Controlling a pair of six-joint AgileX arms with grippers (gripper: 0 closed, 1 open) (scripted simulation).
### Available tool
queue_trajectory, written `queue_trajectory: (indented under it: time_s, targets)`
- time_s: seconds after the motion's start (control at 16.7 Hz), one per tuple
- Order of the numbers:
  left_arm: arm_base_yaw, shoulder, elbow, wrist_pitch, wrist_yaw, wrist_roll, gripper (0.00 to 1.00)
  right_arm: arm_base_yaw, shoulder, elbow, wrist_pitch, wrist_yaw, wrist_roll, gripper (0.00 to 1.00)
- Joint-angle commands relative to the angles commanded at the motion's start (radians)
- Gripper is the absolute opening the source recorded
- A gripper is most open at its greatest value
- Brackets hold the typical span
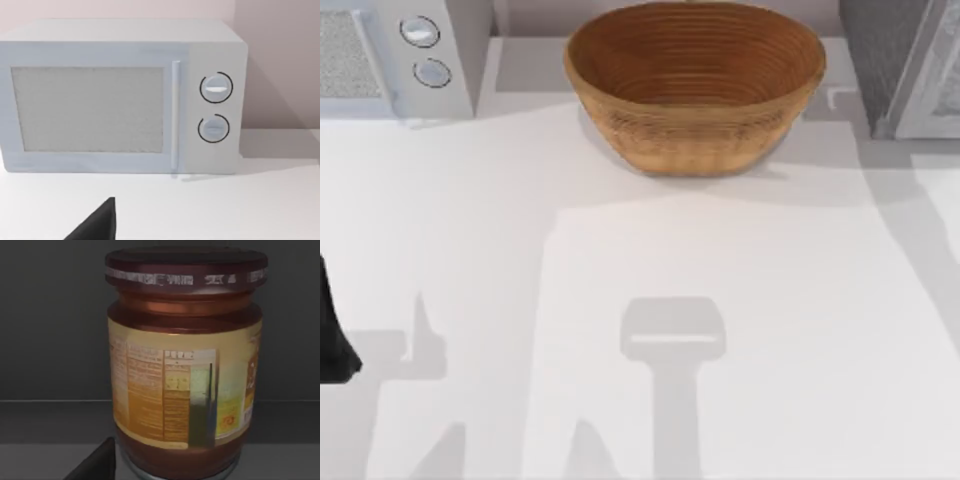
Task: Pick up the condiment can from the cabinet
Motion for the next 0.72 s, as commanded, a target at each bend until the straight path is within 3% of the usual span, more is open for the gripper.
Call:
queue_trajectory:
  time_s: [0.3, 0.72]
  targets:
    - [0.0, 0.0, 0.0, 0.0, 0.0, 0.0, 1.0, 0.019, 0.164, 0.109, 0.036, 0.025, -0.001, 1.0]
    - [0.0, 0.0, 0.0, 0.0, 0.0, 0.0, 1.0, 0.018, 0.198, 0.143, 0.043, 0.027, -0.001, 1.0]
